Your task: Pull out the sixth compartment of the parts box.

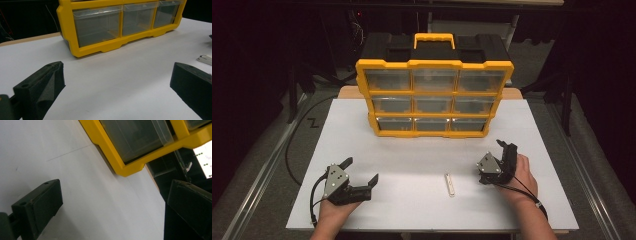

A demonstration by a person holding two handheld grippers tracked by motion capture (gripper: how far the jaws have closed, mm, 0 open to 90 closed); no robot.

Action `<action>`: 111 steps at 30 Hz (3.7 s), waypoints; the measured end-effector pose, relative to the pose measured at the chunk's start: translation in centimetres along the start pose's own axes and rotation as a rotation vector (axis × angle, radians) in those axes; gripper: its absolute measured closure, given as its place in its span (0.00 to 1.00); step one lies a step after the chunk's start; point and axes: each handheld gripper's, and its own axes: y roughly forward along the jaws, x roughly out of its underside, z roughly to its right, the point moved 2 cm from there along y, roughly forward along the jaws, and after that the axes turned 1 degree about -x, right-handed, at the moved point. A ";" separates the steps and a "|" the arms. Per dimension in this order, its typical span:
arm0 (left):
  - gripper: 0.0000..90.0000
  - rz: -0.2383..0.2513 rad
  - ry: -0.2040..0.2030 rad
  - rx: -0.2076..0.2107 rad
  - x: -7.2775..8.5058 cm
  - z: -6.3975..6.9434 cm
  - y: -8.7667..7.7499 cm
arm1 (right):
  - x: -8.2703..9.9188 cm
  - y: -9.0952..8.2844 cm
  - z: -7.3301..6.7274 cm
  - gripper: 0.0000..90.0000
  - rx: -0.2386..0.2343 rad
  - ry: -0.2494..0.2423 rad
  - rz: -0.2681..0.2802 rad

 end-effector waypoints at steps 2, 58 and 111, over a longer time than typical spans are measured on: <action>0.00 0.001 0.003 0.001 0.0 0.0 0.0 | -0.1 -0.1 0.0 0.01 0.007 -0.013 0.001; 0.00 -0.022 0.055 0.009 -0.3 0.3 0.3 | -3.1 -0.6 -2.1 0.46 0.187 -0.360 -0.049; 0.00 -0.020 0.050 0.047 0.2 0.3 0.5 | -9.0 0.7 3.3 0.56 0.348 -0.363 -0.020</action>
